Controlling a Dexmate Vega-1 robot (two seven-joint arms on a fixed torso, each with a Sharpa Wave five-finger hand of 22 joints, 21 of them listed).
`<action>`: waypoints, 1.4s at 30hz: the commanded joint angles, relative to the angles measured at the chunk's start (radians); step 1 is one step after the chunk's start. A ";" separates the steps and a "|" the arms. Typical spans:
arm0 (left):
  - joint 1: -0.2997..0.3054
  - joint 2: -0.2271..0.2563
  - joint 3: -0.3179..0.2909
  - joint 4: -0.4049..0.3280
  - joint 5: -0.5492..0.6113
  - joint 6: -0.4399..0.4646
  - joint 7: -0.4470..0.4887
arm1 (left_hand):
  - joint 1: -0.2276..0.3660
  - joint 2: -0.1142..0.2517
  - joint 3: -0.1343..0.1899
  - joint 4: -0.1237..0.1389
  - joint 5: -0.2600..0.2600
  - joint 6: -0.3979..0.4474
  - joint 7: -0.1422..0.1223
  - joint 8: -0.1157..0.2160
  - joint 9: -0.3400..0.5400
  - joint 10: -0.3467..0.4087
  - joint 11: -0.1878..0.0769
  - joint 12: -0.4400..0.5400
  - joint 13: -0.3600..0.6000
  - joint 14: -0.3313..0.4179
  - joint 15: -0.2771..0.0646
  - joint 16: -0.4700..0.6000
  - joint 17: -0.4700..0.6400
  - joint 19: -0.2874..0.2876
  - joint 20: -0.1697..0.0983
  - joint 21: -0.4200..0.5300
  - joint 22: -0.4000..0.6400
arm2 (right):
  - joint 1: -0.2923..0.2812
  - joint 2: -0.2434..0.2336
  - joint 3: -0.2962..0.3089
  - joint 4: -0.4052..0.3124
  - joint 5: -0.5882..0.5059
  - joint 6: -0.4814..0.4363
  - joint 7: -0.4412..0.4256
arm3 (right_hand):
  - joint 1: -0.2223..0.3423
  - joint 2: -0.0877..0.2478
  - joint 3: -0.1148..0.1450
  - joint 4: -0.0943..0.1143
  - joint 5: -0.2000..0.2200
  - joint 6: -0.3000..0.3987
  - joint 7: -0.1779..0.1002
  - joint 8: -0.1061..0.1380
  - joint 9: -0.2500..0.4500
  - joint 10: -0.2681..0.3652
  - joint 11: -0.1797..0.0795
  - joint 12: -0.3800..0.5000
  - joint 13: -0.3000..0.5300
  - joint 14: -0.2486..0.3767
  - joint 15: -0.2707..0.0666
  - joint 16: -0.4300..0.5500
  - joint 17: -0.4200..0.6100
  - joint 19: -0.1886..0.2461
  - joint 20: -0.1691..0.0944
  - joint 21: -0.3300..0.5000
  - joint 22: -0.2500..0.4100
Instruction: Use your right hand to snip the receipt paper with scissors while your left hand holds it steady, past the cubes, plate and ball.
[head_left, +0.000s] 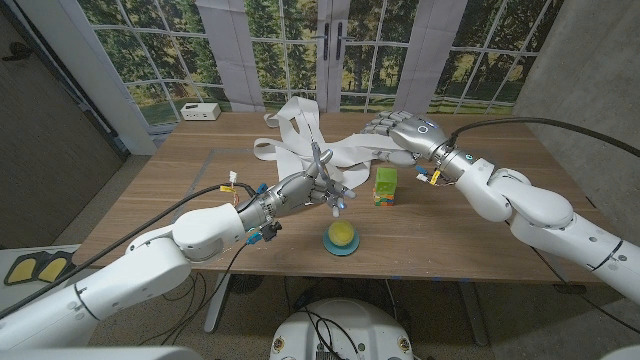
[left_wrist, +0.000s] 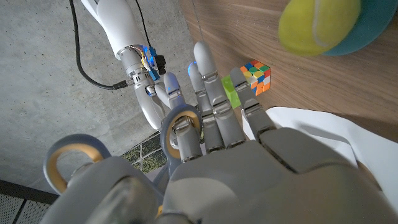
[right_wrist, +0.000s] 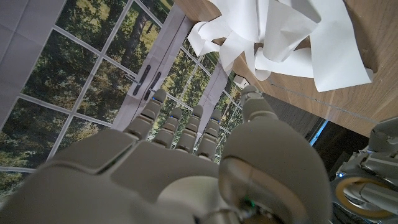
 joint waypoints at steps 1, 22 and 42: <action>-0.011 -0.002 0.014 -0.015 -0.003 0.022 -0.003 | -0.005 0.006 -0.044 -0.051 0.006 -0.065 0.159 0.000 0.001 0.032 -0.023 -0.001 0.002 0.007 0.000 0.005 0.003 0.011 -0.003 0.000 0.002 | 0.019 -0.008 -0.026 0.002 0.001 0.017 0.025 | 0.027 0.002 0.007 -0.004 0.003 -0.005 0.000 -0.004 -0.002 -0.030 0.019 -0.001 -0.003 -0.024 -0.098 0.000 -0.006 -0.013 0.002 -0.017 0.001; 0.051 0.020 -0.005 -0.006 -0.016 0.003 0.030 | -0.002 0.009 -0.042 -0.057 0.010 -0.063 0.159 -0.001 0.000 0.036 -0.022 -0.003 -0.003 0.004 0.000 0.005 0.002 0.013 -0.006 -0.005 0.003 | 0.073 0.045 -0.076 0.047 -0.025 -0.025 0.047 | 0.003 0.007 -0.009 0.030 -0.001 -0.076 0.024 -0.022 -0.003 -0.056 0.034 0.011 -0.012 -0.043 -0.074 0.016 -0.016 -0.003 0.014 -0.047 0.002; 0.067 -0.004 0.007 0.009 0.005 -0.027 0.048 | 0.002 0.012 -0.041 -0.061 0.013 -0.056 0.158 -0.001 0.000 0.039 -0.022 -0.003 -0.006 0.007 0.001 0.003 -0.007 0.018 -0.009 -0.007 0.003 | 0.136 0.125 -0.144 0.108 -0.095 -0.117 0.008 | -0.002 -0.001 -0.018 0.026 -0.003 -0.124 0.072 -0.020 -0.005 -0.018 0.028 0.024 -0.016 -0.017 -0.080 0.033 -0.024 0.033 0.002 -0.053 0.002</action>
